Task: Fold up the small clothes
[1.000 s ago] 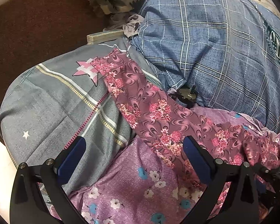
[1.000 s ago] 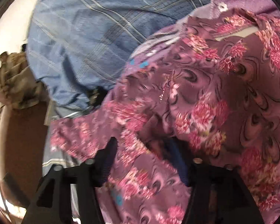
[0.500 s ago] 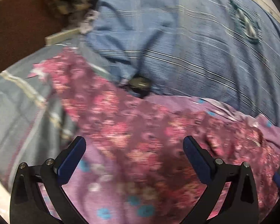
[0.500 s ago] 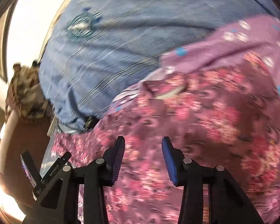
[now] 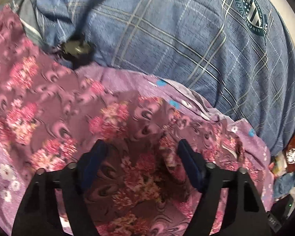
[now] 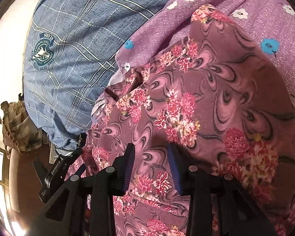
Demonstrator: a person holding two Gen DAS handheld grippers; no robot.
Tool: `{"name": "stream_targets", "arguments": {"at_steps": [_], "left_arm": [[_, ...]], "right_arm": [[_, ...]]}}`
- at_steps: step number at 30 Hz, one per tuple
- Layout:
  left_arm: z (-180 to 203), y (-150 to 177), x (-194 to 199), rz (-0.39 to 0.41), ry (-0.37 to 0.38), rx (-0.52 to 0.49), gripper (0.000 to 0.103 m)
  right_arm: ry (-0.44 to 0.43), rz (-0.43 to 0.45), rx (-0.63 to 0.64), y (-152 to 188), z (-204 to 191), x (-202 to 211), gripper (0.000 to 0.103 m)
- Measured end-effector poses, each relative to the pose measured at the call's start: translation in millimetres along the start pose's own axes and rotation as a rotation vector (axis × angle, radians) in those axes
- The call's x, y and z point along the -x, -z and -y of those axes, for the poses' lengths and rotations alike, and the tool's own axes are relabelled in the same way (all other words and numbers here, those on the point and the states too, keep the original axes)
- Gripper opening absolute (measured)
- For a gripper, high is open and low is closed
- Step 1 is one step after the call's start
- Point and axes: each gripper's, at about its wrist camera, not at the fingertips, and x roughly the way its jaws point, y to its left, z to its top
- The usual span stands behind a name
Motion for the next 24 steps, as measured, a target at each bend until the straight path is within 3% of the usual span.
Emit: {"name": "stream_targets", "arguments": {"at_steps": [2, 4, 8, 12, 15, 24], "left_arm": [[3.7, 2.3, -0.8, -0.002, 0.029, 0.001, 0.071], [9.1, 3.1, -4.2, -0.009, 0.059, -0.005, 0.062], [10.5, 6.0, -21.9, -0.07, 0.092, -0.001, 0.03], [15.2, 11.9, -20.1, -0.046, 0.091, -0.038, 0.01], [18.2, 15.0, -9.1, -0.019, 0.102, -0.067, 0.006], [8.6, 32.2, 22.0, -0.035, 0.04, -0.122, 0.005]], "right_arm": [[0.003, 0.004, 0.007, 0.2, -0.4, 0.3, 0.035], [0.004, 0.008, 0.018, 2.1, -2.1, -0.8, 0.036], [-0.008, 0.005, 0.023, 3.0, -1.6, -1.7, 0.035], [-0.012, 0.002, 0.016, 2.6, -0.4, -1.3, 0.034], [0.0, 0.003, 0.021, 3.4, -1.8, -1.2, 0.034], [0.023, 0.008, 0.018, 3.4, -5.1, -2.0, 0.034]]}}
